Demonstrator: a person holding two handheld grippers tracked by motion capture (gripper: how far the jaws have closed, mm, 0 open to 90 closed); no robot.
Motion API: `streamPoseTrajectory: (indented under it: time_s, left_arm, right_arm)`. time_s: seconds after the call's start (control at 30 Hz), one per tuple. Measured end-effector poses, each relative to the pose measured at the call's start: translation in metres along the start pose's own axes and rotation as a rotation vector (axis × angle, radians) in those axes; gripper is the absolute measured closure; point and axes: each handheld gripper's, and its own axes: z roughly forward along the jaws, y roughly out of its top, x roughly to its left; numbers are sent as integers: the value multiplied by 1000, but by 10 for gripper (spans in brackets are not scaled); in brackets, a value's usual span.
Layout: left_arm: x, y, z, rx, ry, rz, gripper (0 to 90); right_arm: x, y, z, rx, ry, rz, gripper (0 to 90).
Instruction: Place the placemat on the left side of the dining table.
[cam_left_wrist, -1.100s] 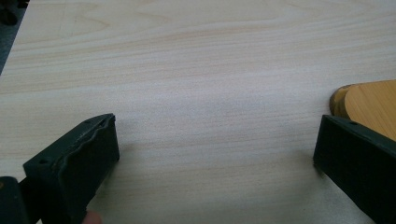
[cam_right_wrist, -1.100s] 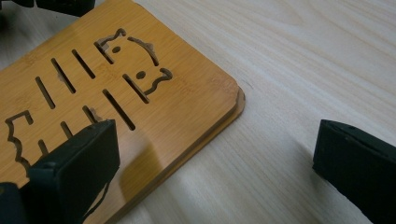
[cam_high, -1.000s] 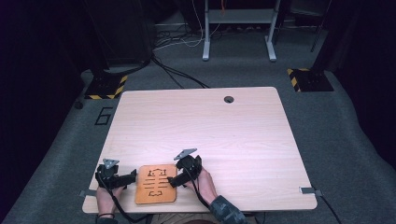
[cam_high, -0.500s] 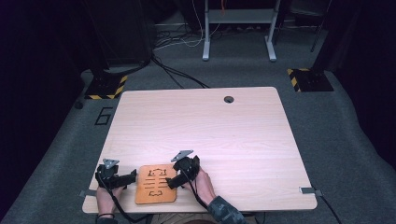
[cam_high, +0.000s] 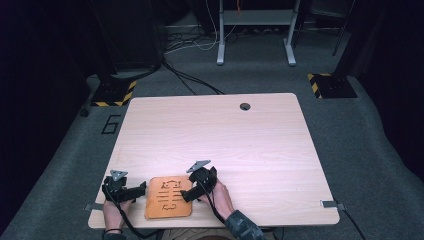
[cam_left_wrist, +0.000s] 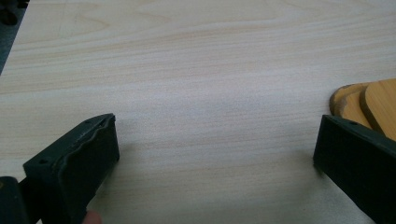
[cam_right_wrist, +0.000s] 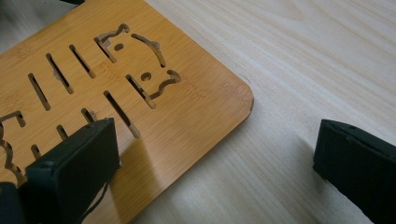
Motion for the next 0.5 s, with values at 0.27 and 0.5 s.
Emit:
streamPoseTrajectory:
  time_s: [0.27,0.5]
  left_arm:
    - [0,0,0,0,0,0,0]
    - [0,0,0,0,-1,0,0]
  right_arm:
    - [-4,-5,-3,-16,2,-2,0]
    - [-5,-8,-4,-34,4,-1,0]
